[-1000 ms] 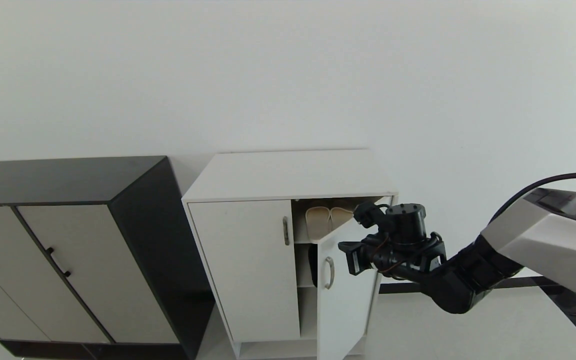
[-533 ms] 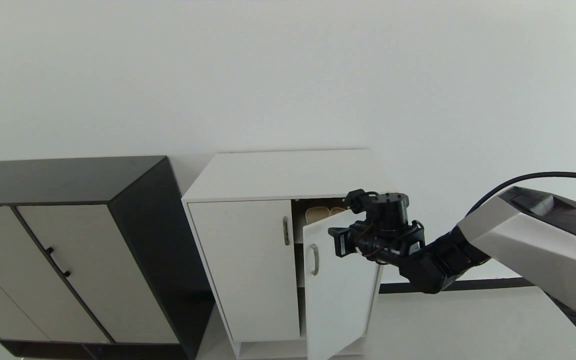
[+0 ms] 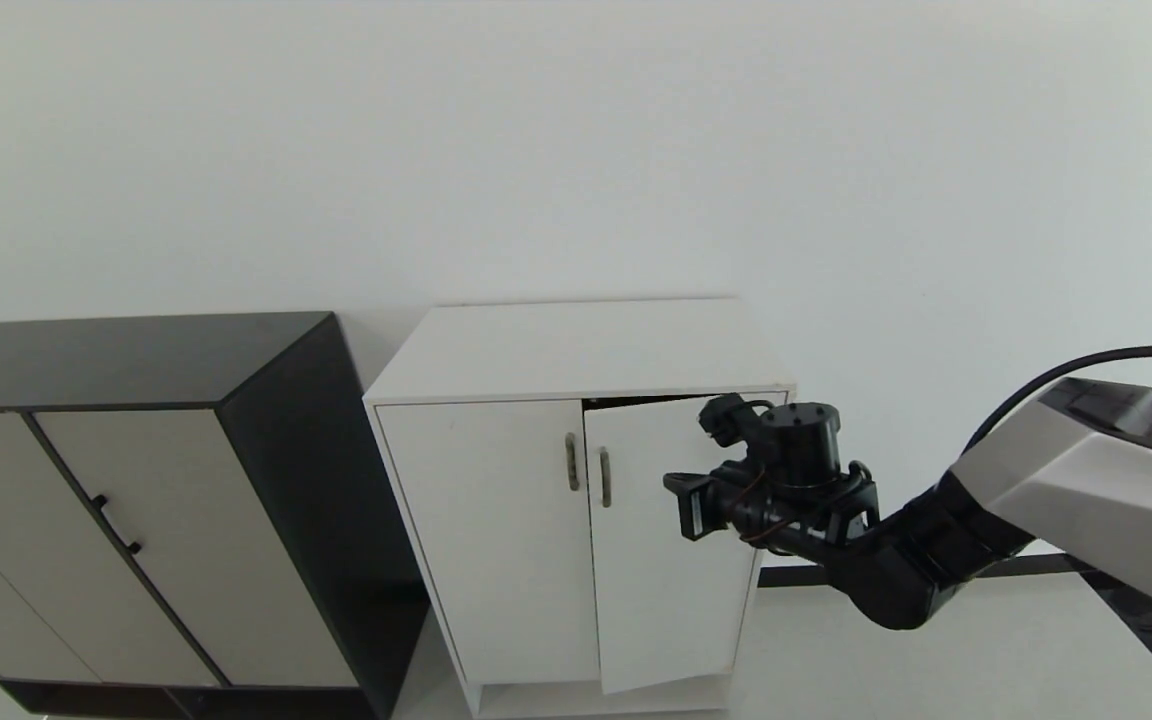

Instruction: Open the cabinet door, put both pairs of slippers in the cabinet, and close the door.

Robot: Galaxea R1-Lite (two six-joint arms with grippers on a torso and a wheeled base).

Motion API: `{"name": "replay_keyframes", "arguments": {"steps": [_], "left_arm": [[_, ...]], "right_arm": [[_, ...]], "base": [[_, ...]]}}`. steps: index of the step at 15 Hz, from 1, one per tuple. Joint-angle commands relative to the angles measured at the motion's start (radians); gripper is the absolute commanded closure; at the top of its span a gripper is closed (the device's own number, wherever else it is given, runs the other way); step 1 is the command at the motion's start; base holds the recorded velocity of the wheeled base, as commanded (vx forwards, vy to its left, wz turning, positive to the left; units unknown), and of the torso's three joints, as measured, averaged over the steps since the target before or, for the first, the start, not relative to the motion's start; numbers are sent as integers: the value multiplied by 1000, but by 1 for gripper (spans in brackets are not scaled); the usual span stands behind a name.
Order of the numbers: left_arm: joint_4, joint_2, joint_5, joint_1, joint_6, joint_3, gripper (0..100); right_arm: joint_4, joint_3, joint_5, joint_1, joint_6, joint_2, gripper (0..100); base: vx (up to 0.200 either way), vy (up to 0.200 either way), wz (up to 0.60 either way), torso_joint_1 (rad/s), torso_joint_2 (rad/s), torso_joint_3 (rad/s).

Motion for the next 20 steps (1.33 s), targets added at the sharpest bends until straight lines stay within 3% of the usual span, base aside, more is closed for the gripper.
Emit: {"name": "replay_keyframes", "arguments": {"steps": [1,11,15,20], "left_arm": [[0,1,0,0,0,0,100],[0,1,0,0,0,0,100],[0,1,0,0,0,0,100],[0,1,2,0,-3,0,100]], "right_arm": [[-35,83,0,18,-2,-71,100],[-54,126,-1,26,-3,-97,100],[-78,173,-6,26,-3,-132,100],[-60,268,-122,-2,-6,-313,100]], "base": [[0,0,0,0,0,0],[0,0,0,0,0,0],[200,0,0,-5,0,4],[80,0,0,3,3,0]]}}
